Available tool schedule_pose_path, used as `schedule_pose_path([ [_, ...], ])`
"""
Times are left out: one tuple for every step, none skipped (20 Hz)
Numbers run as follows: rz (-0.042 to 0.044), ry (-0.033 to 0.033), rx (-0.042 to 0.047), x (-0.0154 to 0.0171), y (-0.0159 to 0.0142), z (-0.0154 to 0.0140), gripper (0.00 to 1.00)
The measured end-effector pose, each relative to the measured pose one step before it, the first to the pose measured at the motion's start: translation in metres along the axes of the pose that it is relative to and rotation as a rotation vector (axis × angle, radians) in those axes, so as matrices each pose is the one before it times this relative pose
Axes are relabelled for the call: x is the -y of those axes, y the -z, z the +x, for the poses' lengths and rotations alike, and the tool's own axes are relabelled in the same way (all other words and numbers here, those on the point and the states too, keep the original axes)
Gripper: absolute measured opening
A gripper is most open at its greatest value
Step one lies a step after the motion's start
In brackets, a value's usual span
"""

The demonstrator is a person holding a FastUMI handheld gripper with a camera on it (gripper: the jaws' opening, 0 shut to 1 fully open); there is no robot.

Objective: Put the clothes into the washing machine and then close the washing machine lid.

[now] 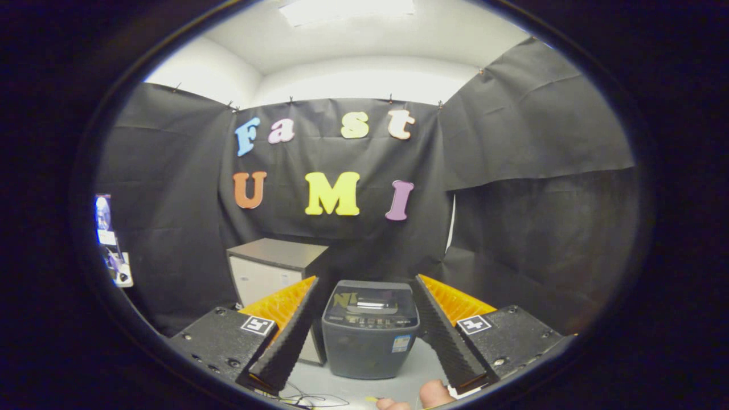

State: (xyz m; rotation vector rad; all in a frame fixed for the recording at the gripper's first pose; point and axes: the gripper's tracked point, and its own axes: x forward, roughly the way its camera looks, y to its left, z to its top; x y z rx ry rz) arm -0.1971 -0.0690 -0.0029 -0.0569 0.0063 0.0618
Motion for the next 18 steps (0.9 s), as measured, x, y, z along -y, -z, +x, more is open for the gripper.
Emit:
schedule_pose_path([
  [0.00557, -0.01417, 0.01187, -0.00144, -0.00268, -0.00782, 1.0],
  [0.00453, -0.0443, 0.00892, -0.00934, -0.00202, -0.00764, 1.0],
  [0.00935, -0.01911, 0.00015, -0.00766, 0.00628, -0.00139, 1.0],
  [0.00656, -0.00149, -0.00693, -0.00165, 0.0024, -0.00423, 1.0],
  [0.00439, 0.01331, -0.00704, 0.00459, 0.00412, -0.00311, 1.0],
  [0.00786, 0.01607, -0.00047, 0.00253, 0.00204, -0.00152, 1.0],
  [0.00882, 0.00562, 0.01242, -0.0027, -0.00058, -0.0005, 1.0],
  [0.00759, 0.00061, 0.02381, -0.00548, -0.00493, -0.0005, 1.0],
  [0.00435, 0.00132, 0.02837, -0.00651, -0.00504, 0.00198, 1.0],
  [0.00132, -0.00785, 0.03485, -0.00612, -0.00616, -0.00031, 1.0],
  [-0.00178, 0.00169, 0.01966, -0.00659, -0.0035, 0.00253, 1.0],
  [-0.00941, 0.00681, -0.00509, -0.0041, 0.0023, 0.00052, 1.0],
  [-0.00733, 0.00547, -0.00775, -0.00497, 0.00472, -0.00021, 1.0],
  [-0.00378, 0.00976, 0.00026, -0.00488, 0.00055, 0.0005, 1.0],
  [-0.00105, 0.00926, 0.00678, -0.00568, -0.00387, 0.00424, 1.0],
  [-0.00399, 0.01378, -0.00457, -0.00583, -0.00003, 0.00293, 1.0],
  [-0.00338, 0.00887, -0.00866, -0.00573, 0.00245, 0.00252, 1.0],
  [-0.00194, 0.00698, -0.00509, -0.00634, 0.00144, 0.00164, 1.0],
])
